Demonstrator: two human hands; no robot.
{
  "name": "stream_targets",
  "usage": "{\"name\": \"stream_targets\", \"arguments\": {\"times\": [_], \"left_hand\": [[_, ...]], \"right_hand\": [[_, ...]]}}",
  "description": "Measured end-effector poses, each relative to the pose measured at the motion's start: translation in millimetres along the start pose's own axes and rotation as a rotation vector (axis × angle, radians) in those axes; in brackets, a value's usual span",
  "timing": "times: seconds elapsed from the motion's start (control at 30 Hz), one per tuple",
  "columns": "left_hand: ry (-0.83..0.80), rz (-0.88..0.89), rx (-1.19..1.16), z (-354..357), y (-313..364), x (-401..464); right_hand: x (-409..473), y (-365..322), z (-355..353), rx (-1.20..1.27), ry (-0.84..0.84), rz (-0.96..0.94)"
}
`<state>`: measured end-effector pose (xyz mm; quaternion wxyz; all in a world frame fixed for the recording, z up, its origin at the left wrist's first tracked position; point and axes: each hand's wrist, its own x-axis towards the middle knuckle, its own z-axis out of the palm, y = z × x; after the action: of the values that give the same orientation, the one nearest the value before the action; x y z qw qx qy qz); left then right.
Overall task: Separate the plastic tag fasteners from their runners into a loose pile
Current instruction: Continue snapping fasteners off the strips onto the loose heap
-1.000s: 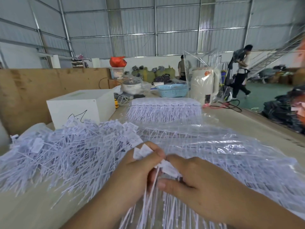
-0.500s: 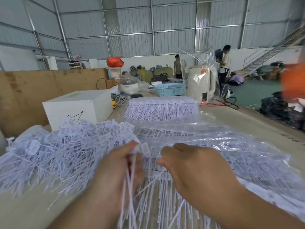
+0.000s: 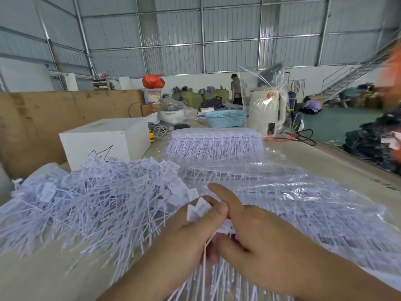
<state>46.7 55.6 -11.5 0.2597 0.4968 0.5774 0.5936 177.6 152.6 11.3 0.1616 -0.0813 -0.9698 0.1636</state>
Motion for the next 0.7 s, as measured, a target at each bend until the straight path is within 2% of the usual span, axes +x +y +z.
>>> {"name": "stream_targets", "arguments": {"times": [0.1, 0.2, 0.33, 0.43, 0.57, 0.7], "left_hand": [[-0.116, 0.032, 0.001, -2, 3, 0], [-0.179, 0.072, 0.043, -1, 8, 0], [-0.137, 0.065, 0.156, -3, 7, 0], [0.009, 0.072, 0.204, -8, 7, 1], [0.121, 0.083, 0.121, -12, 12, 3], [0.104, 0.009, -0.008, -9, 15, 3]], "right_hand": [[-1, -1, 0, 0.099, 0.029, 0.021], [0, 3, -1, 0.073, 0.019, 0.035], [1, 3, 1, 0.062, 0.001, 0.059], [0, 3, -5, 0.076, -0.015, 0.124], [1, 7, -10, 0.056, -0.036, 0.127], [2, 11, -10, 0.129, -0.044, 0.064]]}}
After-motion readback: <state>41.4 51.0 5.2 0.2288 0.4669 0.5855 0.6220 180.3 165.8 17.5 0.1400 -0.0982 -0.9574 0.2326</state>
